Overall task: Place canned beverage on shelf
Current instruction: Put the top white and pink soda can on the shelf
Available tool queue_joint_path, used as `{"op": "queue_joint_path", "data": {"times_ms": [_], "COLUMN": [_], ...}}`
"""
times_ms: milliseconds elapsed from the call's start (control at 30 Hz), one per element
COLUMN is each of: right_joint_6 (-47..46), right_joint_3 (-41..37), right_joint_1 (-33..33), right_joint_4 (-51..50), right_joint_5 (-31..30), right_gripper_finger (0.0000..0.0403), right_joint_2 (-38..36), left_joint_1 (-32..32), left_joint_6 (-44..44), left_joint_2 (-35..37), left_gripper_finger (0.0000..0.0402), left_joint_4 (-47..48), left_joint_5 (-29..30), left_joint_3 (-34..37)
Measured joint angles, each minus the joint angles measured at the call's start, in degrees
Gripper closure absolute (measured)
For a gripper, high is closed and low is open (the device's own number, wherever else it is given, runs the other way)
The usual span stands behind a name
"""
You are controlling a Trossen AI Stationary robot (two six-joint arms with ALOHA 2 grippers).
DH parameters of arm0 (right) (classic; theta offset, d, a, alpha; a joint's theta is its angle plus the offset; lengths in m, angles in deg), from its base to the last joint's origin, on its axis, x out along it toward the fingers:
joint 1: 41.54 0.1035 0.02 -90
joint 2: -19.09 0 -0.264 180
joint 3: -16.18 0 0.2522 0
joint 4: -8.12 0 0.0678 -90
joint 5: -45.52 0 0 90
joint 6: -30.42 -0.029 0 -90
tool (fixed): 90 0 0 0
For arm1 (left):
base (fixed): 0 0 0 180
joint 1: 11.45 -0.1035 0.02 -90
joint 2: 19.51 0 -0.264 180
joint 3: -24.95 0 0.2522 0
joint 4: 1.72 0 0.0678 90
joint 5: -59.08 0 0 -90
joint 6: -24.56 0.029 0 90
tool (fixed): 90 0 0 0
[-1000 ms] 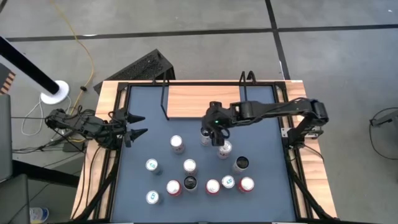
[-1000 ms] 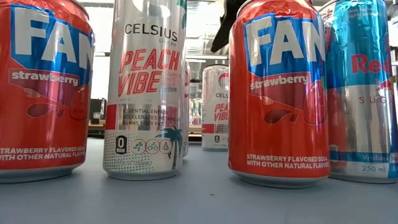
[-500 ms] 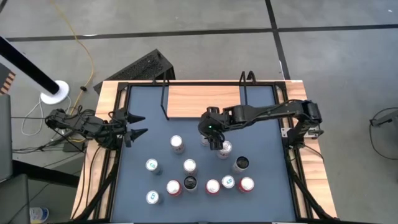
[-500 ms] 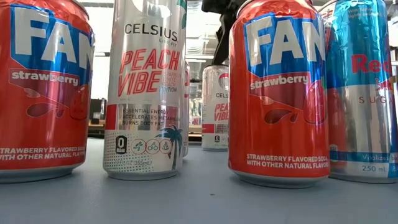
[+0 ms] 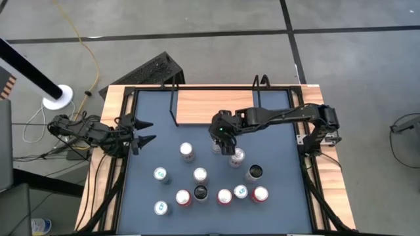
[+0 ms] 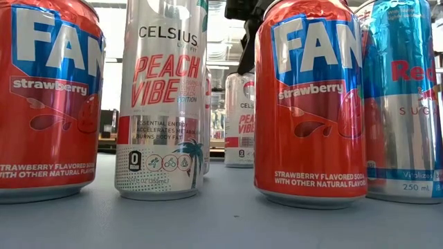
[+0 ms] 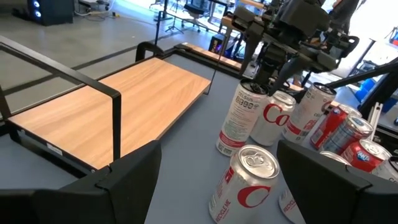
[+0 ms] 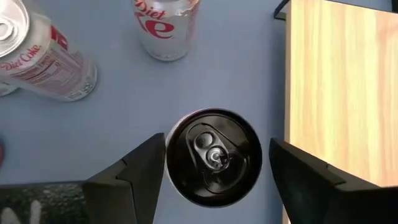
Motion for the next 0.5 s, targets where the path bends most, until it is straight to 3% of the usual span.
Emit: {"op": "queue_joint_path", "data": {"times_ms": [333,500], "right_joint_6": [-0.9,-0.4], "right_joint_3": [0.0,0.0], "right_joint_1": [-0.9,-0.7], "right_joint_4": [-1.3,-1.7], "right_joint_5": [1.3,1.3], "right_gripper_finger": [0.0070,0.0067], "right_joint_2": [2.2,2.7], "left_joint_1": [0.0,0.0], "left_joint_6": [0.5,0.5], "left_joint_2": [0.0,0.0], "left_gripper_finger": [0.0090,0.0090], "left_joint_4": [0.0,0.0], "left_joint_5": [0.7,0.9], "left_joint_3": [0.0,0.0]}}
